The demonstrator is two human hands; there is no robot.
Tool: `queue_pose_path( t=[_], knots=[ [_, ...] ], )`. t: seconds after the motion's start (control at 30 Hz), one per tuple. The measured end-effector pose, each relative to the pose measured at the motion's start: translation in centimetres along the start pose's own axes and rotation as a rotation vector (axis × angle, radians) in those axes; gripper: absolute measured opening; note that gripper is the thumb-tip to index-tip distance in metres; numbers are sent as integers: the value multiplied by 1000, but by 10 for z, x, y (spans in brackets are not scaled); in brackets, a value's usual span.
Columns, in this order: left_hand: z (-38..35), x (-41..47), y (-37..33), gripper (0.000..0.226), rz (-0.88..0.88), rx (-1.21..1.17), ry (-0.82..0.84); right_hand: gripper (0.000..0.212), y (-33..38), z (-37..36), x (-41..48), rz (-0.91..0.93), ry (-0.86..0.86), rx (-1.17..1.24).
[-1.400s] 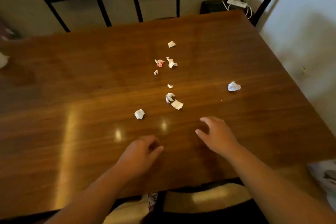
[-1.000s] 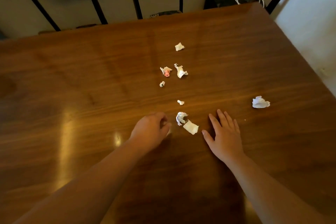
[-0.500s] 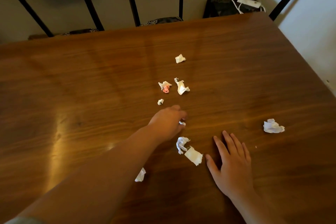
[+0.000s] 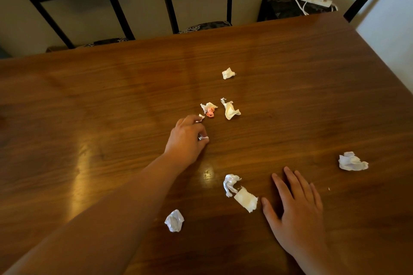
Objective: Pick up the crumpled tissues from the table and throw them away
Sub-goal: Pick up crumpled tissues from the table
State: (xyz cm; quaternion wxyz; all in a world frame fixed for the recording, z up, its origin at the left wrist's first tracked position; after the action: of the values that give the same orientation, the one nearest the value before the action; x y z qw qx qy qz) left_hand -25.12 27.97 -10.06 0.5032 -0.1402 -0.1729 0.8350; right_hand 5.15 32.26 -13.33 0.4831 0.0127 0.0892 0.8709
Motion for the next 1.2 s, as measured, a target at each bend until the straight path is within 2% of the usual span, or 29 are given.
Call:
queue_pose_path(
  t=[0.13, 0.23, 0.4, 0.5, 0.57, 0.7, 0.8, 0.9, 1.0, 1.2],
  knots=[
    [3, 4, 5, 10, 8, -24, -106, 64, -2, -3, 0, 0, 1, 7],
    [7, 8, 8, 12, -6, 47, -160, 64, -2, -5, 1, -4, 2, 4],
    [7, 27, 5, 9, -75, 18, -56, 64, -3, -6, 0, -4, 1, 7],
    [7, 34, 4, 11, -62, -1, -49, 64, -3, -5, 0, 0, -2, 12],
    [7, 36, 8, 21, -29, -30, -47, 64, -2, -4, -1, 6, -5, 19],
    [11, 43, 17, 60, 28, -107, -17, 64, -2, -3, -1, 6, -3, 18],
    [17, 57, 15, 73, -45, 38, 72, 66, -1, -3, 0, -2, 7, 9],
    [19, 74, 10, 58, -167, 236, 191, 66, 0, -2, 0, -2, 11, 14],
    [19, 81, 9, 34, -245, 300, 198, 65, -1, -2, -1, 0, 11, 18],
    [21, 76, 28, 16, -141, 230, 68, 65, -3, -4, -1, 7, 12, 19]
  ],
)
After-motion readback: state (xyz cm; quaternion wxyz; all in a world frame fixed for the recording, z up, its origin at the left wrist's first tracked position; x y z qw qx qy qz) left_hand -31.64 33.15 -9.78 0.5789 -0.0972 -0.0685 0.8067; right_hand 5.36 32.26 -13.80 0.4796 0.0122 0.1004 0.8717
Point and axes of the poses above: each hand's wrist, its own x-axis towards the middle knuckle, its own z-axis out of the back of the hand, y = z × x, the point moved 5 cm from there along x, towards the middle knuckle, and after that the axes turned 4 degrees about -z, right-handed, at the moved point
